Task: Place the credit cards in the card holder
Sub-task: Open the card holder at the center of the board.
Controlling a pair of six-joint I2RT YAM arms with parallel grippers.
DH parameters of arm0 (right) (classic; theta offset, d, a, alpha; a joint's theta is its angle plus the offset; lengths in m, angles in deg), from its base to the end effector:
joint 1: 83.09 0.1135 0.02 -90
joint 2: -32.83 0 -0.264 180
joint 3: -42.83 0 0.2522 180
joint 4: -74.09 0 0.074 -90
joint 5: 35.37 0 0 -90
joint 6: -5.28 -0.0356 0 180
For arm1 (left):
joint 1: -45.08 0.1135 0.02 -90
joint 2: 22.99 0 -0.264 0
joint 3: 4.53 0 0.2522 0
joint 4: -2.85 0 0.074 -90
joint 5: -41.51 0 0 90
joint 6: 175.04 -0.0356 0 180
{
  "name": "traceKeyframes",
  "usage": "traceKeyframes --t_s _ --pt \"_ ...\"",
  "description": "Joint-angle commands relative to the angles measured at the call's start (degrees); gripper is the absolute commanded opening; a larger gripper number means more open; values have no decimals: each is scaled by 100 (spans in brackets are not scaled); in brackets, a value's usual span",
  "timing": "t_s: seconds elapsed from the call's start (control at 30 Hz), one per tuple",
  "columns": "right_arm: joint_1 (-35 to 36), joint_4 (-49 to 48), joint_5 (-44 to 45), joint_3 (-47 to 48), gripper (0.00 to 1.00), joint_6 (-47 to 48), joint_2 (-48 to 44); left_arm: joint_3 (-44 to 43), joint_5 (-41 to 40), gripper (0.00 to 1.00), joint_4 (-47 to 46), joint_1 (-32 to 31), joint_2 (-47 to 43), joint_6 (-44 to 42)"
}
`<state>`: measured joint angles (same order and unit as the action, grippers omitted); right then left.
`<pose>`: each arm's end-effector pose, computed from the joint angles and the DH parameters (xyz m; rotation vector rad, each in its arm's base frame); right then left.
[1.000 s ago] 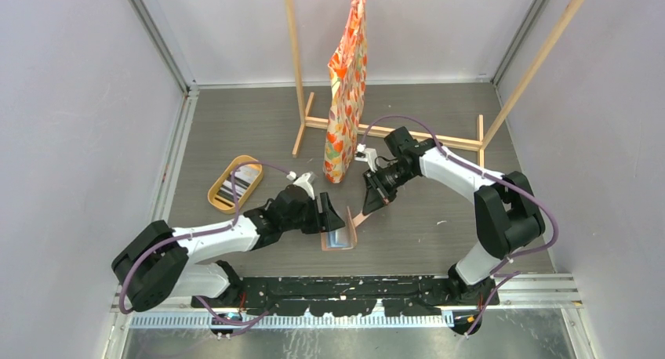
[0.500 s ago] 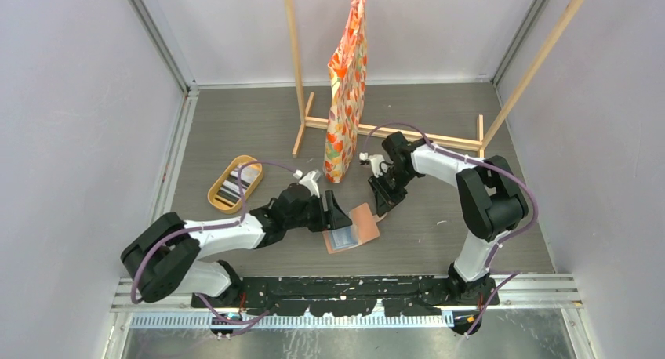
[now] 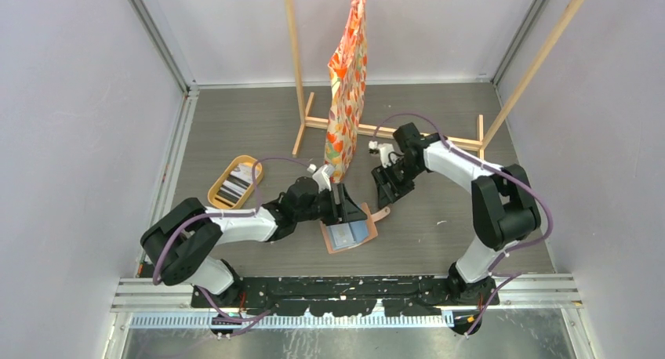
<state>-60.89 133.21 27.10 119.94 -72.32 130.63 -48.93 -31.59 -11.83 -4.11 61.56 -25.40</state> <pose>0.2812 0.1325 0.1820 -0.9287 2.7674 0.7346 0.1786 -0.2227 0.1672 0.0054 2.3405 -1.3979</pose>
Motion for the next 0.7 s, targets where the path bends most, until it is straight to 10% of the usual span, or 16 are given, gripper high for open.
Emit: traceKeyframes --t_s 0.0,0.37,0.67 --pt "-282 19 -29 185 58 174 -769 -353 211 64 -442 -29 187 -43" --pt "-534 101 -2766 -51 56 267 -1235 -720 285 59 -565 -29 1236 -67" --pt "-526 -475 -2912 -255 1 -573 -478 -592 -67 40 -318 15 964 -167"
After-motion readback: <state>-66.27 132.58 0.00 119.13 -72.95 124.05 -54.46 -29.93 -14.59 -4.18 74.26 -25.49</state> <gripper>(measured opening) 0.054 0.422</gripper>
